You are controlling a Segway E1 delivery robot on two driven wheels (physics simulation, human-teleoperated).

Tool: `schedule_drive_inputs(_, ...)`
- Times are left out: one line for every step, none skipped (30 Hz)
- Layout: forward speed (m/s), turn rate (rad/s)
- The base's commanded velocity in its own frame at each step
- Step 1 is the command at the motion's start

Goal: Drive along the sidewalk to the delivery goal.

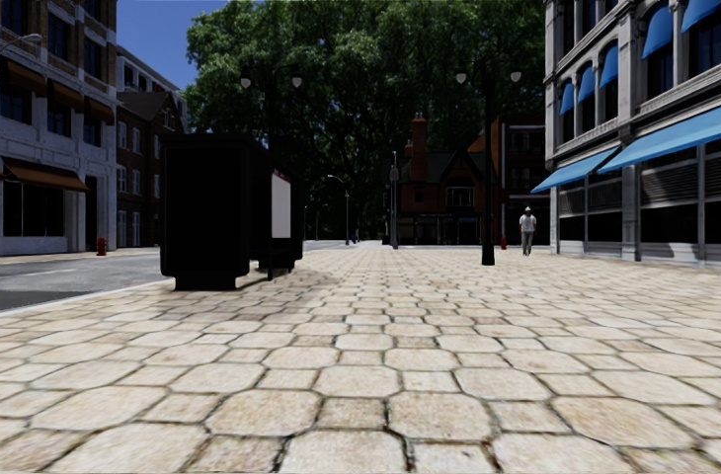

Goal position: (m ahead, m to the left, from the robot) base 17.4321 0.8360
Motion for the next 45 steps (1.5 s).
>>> schedule_drive_inputs(2.00, 0.00)
schedule_drive_inputs(2.00, 0.00)
schedule_drive_inputs(2.00, 0.00)
schedule_drive_inputs(2.00, 0.00)
schedule_drive_inputs(2.00, 0.00)
schedule_drive_inputs(2.00, 0.00)
schedule_drive_inputs(2.00, 0.00)
schedule_drive_inputs(2.00, 0.00)
schedule_drive_inputs(2.00, 0.00)
schedule_drive_inputs(2.00, 0.00)
schedule_drive_inputs(2.00, 0.00)
schedule_drive_inputs(2.00, 0.00)
schedule_drive_inputs(2.00, 0.00)
schedule_drive_inputs(2.00, 0.00)
schedule_drive_inputs(2.00, 0.00)
schedule_drive_inputs(2.00, 0.00)
schedule_drive_inputs(2.00, 0.00)
schedule_drive_inputs(2.00, 0.00)
schedule_drive_inputs(2.00, 0.00)
schedule_drive_inputs(2.00, 0.00)
schedule_drive_inputs(2.00, 0.00)
schedule_drive_inputs(2.00, 0.00)
schedule_drive_inputs(2.00, 0.00)
schedule_drive_inputs(2.00, 0.00)
schedule_drive_inputs(2.00, 0.00)
schedule_drive_inputs(2.00, 0.00)
schedule_drive_inputs(2.00, 0.00)
schedule_drive_inputs(2.00, 0.00)
schedule_drive_inputs(2.00, 0.00)
schedule_drive_inputs(2.00, 0.00)
schedule_drive_inputs(2.00, 0.00)
schedule_drive_inputs(2.00, 0.00)
schedule_drive_inputs(2.00, 0.00)
schedule_drive_inputs(2.00, 0.00)
schedule_drive_inputs(2.00, 0.00)
schedule_drive_inputs(2.00, 0.00)
schedule_drive_inputs(2.00, 0.00)
schedule_drive_inputs(2.00, 0.00)
schedule_drive_inputs(2.00, 0.00)
schedule_drive_inputs(2.00, 0.00)
schedule_drive_inputs(2.00, 0.00)
schedule_drive_inputs(2.00, 0.00)
schedule_drive_inputs(2.00, 0.00)
schedule_drive_inputs(2.00, 0.00)
schedule_drive_inputs(2.00, 0.00)
